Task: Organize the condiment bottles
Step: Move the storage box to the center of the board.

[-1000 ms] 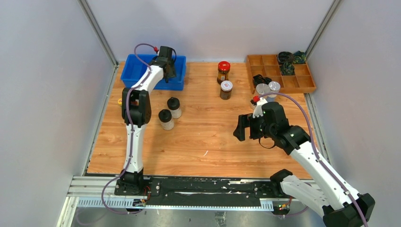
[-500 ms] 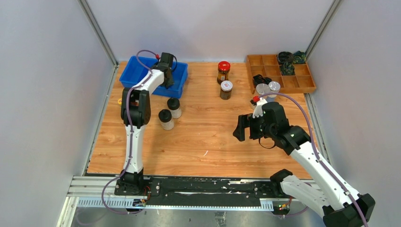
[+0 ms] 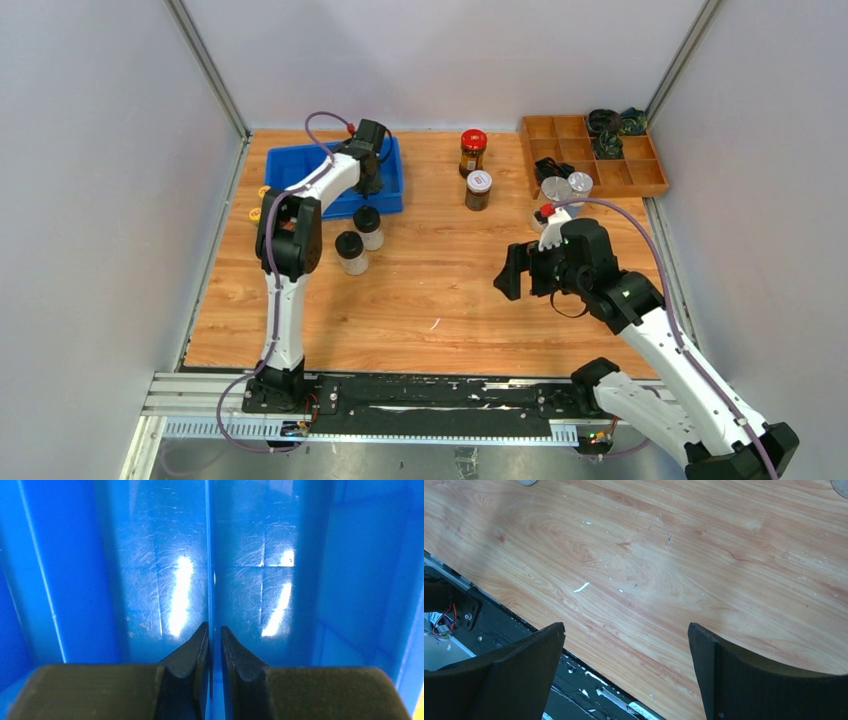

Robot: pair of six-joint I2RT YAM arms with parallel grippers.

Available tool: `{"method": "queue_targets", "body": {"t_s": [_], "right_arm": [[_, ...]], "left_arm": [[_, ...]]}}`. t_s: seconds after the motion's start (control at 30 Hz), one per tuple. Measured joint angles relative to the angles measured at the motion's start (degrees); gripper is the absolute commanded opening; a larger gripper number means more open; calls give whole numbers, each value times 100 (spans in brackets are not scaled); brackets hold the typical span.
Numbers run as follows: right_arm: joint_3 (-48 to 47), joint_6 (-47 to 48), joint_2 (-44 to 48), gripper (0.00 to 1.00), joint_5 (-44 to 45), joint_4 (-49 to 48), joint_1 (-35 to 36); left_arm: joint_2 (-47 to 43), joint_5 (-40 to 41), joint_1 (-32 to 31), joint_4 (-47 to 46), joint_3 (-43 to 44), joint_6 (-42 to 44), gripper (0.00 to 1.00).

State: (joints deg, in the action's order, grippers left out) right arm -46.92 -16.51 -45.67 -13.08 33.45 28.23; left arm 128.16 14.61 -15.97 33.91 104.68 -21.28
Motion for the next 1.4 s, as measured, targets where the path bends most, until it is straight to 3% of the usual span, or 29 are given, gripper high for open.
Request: {"method": "queue_targets", "body": {"t_s": [0.33,0.97,1.4], "right_arm": [[0,-4,306,100,-44,66,0],[-2,-17,466,100,-136,133,0],[-2,-28,573,100,-203,138,0]], "left_arm": [[-317,44,-831,-15,-238,-177,18],[-503,273,-1620,-42,-699,-833,17],[-1185,721,-2151,-66,-1641,-1593,18]]}}
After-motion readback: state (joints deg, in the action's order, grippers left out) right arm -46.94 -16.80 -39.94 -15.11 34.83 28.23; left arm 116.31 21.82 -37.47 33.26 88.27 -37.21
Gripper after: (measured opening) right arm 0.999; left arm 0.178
